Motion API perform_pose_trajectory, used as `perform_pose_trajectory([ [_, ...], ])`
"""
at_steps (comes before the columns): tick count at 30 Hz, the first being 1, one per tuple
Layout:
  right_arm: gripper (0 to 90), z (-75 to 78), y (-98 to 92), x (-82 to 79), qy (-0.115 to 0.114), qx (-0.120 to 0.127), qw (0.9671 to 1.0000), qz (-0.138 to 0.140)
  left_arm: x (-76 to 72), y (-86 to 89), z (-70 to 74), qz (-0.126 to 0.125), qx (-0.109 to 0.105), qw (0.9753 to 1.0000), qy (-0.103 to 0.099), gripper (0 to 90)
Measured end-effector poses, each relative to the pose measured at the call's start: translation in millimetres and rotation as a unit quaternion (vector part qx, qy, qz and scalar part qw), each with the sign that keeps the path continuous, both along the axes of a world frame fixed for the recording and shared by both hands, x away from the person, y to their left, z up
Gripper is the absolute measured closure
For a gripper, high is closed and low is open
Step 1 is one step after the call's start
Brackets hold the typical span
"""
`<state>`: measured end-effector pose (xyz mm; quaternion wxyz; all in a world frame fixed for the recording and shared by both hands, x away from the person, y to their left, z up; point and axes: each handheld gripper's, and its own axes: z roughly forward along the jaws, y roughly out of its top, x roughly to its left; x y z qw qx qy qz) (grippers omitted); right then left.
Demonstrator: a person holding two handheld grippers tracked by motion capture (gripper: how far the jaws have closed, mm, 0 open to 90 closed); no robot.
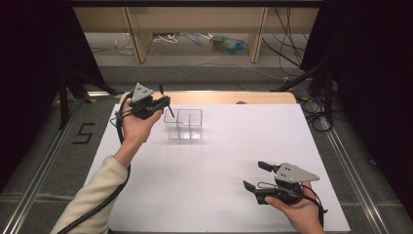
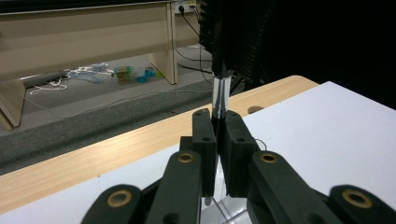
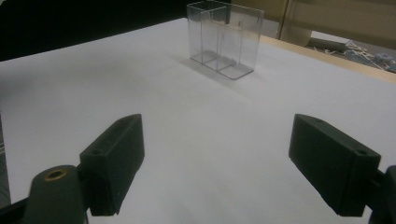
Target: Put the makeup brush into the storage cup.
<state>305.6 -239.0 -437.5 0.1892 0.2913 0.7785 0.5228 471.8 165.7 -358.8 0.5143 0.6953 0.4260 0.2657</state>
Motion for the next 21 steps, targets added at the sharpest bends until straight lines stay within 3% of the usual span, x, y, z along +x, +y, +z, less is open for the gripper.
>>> perform_pose_trajectory([
  [21,19.2,-0.1,-0.1,0.1,0.0,-0.001,1.0,0.0,3.5,0.5,-6.0,0.0,0.004,1.0,0.003,85.0],
])
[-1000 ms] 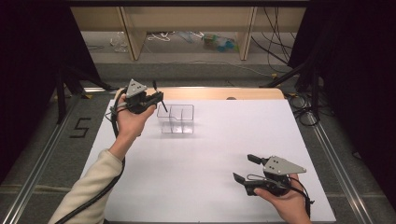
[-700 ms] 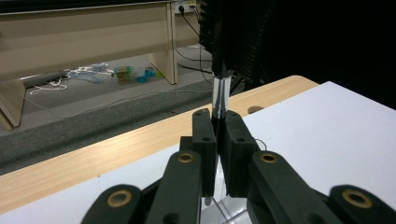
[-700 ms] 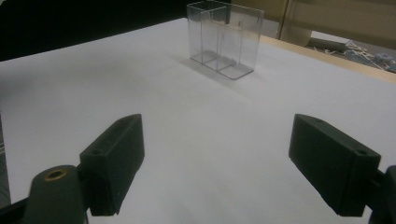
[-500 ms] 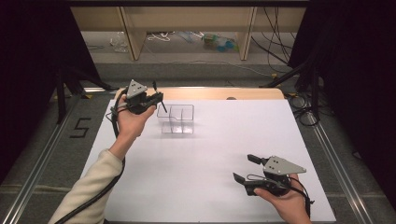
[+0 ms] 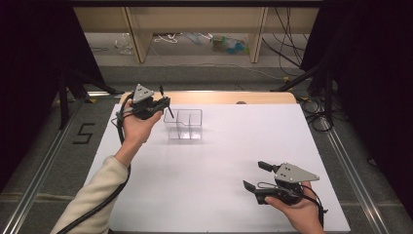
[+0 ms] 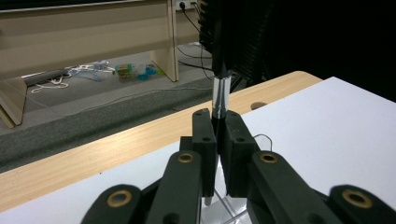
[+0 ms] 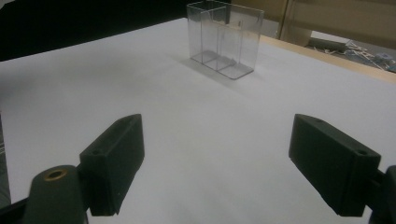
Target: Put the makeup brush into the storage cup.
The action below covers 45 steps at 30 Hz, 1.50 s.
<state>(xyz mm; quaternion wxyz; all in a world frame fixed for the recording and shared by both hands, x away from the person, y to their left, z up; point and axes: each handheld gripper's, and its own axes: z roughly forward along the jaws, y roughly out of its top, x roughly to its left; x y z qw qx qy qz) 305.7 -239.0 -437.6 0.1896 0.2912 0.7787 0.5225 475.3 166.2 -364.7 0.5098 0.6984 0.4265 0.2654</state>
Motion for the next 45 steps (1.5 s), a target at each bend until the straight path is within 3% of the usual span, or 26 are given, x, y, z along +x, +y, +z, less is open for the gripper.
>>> perform_pose_trajectory([
  [16,19.2,0.0,0.1,-0.2,0.0,0.0,1.0,-0.001,2.9,0.8,-5.1,0.002,0.004,1.0,0.002,85.0],
  [18,19.2,-1.3,1.3,0.7,-0.005,0.009,0.9999,0.0,3.3,0.9,-5.9,0.002,0.005,1.0,0.003,85.0],
  [25,19.2,0.9,-0.7,-1.0,0.004,-0.008,0.9999,-0.004,4.6,0.9,-9.2,0.004,0.006,1.0,0.005,85.0],
  [26,19.2,0.9,-0.7,-1.0,0.004,-0.008,0.9999,-0.005,4.9,0.9,-9.7,0.003,0.006,1.0,0.005,85.0],
  [27,19.2,-1.1,1.0,0.6,-0.004,0.008,1.0,0.0,5.0,0.8,-10.1,0.003,0.007,1.0,0.006,85.0],
  [45,19.2,-0.1,-0.1,-0.1,0.001,-0.001,1.0,0.0,7.4,-0.8,-17.9,0.005,0.011,0.9998,0.017,85.0],
])
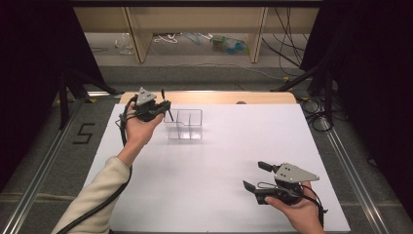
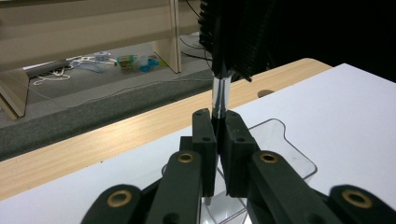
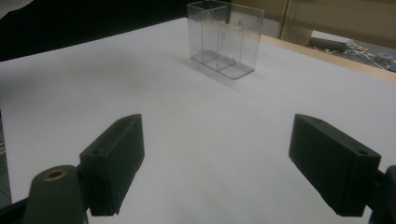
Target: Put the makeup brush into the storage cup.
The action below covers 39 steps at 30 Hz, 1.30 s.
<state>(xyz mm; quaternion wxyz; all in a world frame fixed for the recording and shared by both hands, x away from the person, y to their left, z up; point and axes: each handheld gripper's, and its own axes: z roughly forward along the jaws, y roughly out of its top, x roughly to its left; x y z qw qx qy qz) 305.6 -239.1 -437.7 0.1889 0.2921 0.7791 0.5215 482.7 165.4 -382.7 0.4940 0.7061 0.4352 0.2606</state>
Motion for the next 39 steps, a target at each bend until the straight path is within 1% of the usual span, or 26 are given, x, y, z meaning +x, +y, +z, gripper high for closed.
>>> perform_pose_trajectory([
  [2,19.2,0.0,0.0,0.0,0.0,0.0,1.0,0.0,0.1,-0.2,-0.6,0.001,-0.002,1.0,0.001,85.0],
  [13,19.2,-0.2,0.2,0.1,-0.001,0.001,1.0,0.0,1.2,-1.1,-3.2,-0.002,0.0,1.0,0.002,85.0],
  [16,19.2,-0.1,0.0,0.1,0.0,0.001,1.0,0.0,1.1,-2.1,-4.3,0.0,-0.003,1.0,0.006,85.0],
  [20,19.2,-0.3,0.2,0.1,-0.001,0.001,1.0,0.0,2.0,-1.7,-5.6,0.0,0.0,1.0,0.006,85.0],
  [31,19.2,-0.4,0.4,0.1,-0.003,0.002,1.0,-0.001,3.0,-1.3,-8.0,0.001,-0.003,1.0,0.009,84.9],
  [32,19.2,-0.1,0.0,0.0,0.0,0.0,1.0,0.0,3.1,-1.3,-8.5,0.002,-0.004,0.9999,0.009,84.9],
  [35,19.2,-0.5,0.4,0.1,-0.003,0.003,1.0,-0.001,3.7,-0.7,-9.6,0.002,-0.001,0.9999,0.01,84.9],
  [36,19.2,-0.2,0.2,0.0,-0.001,0.001,1.0,0.0,6.5,1.2,-9.6,-0.007,0.012,0.9999,-0.005,85.0],
  [37,19.2,-0.4,0.4,0.1,-0.002,0.003,1.0,-0.001,6.5,0.9,-10.0,-0.006,0.01,0.9999,-0.004,84.9],
  [38,19.2,-0.5,0.5,0.1,-0.002,0.003,1.0,-0.001,6.7,1.1,-10.1,-0.008,0.013,0.9999,-0.006,84.9],
  [39,19.2,-0.3,0.2,-0.1,-0.001,0.001,1.0,-0.001,6.8,0.7,-10.5,-0.008,0.01,0.9999,-0.005,84.9],
])
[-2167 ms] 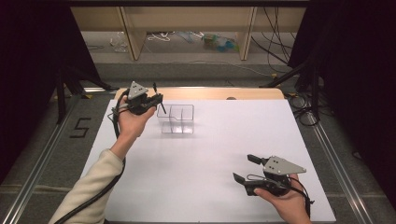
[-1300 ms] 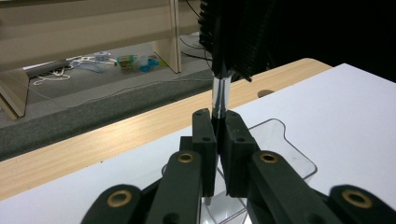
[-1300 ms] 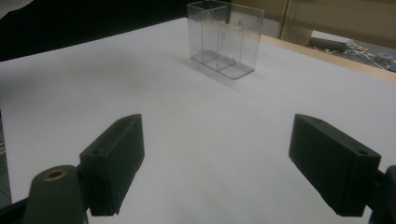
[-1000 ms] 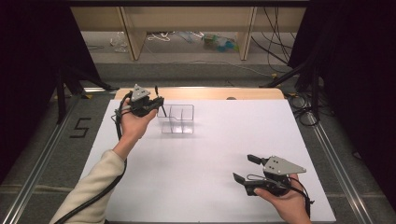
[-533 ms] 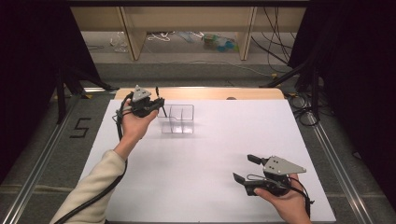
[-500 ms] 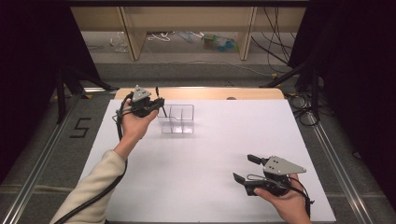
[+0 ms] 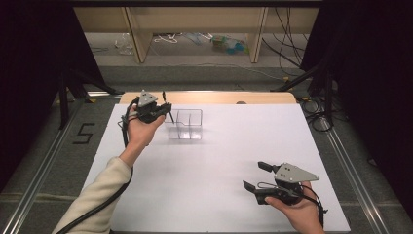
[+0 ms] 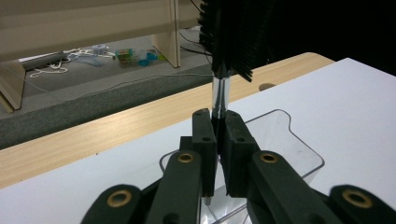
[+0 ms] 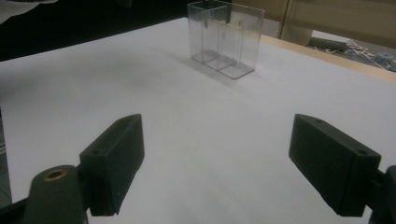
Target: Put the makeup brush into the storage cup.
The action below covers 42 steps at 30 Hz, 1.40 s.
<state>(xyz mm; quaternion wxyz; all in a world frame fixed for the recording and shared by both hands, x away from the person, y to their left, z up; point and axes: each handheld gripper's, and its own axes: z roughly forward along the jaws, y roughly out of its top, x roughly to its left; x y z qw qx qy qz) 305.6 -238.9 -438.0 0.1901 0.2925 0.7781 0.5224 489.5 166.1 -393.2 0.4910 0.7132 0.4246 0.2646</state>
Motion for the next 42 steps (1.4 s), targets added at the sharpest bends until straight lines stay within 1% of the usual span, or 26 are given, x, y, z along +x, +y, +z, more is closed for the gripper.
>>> perform_pose_trajectory([
  [25,19.3,-0.5,0.4,0.2,-0.001,0.0,1.0,0.0,2.4,-0.9,-8.3,0.002,-0.001,0.9999,0.013,84.9],
  [28,19.3,-0.5,0.5,0.1,0.001,0.0,1.0,0.0,2.6,-1.4,-9.4,0.0,0.003,0.9999,0.013,84.9],
  [36,19.3,-0.5,0.7,-0.1,0.001,0.001,1.0,0.001,2.9,-2.2,-13.5,0.002,0.001,0.9998,0.018,84.9],
  [37,19.3,-0.4,0.7,-0.2,0.001,0.001,1.0,0.001,3.2,-1.7,-13.7,0.001,0.004,0.9998,0.018,84.9],
  [38,19.3,-0.4,0.7,-0.2,0.001,0.001,1.0,0.001,3.3,-2.0,-14.2,0.002,0.001,0.9998,0.02,84.9],
  [42,19.3,-0.6,0.7,0.0,0.001,0.0,1.0,0.0,3.2,-2.9,-15.6,0.003,-0.001,0.9998,0.021,84.9],
])
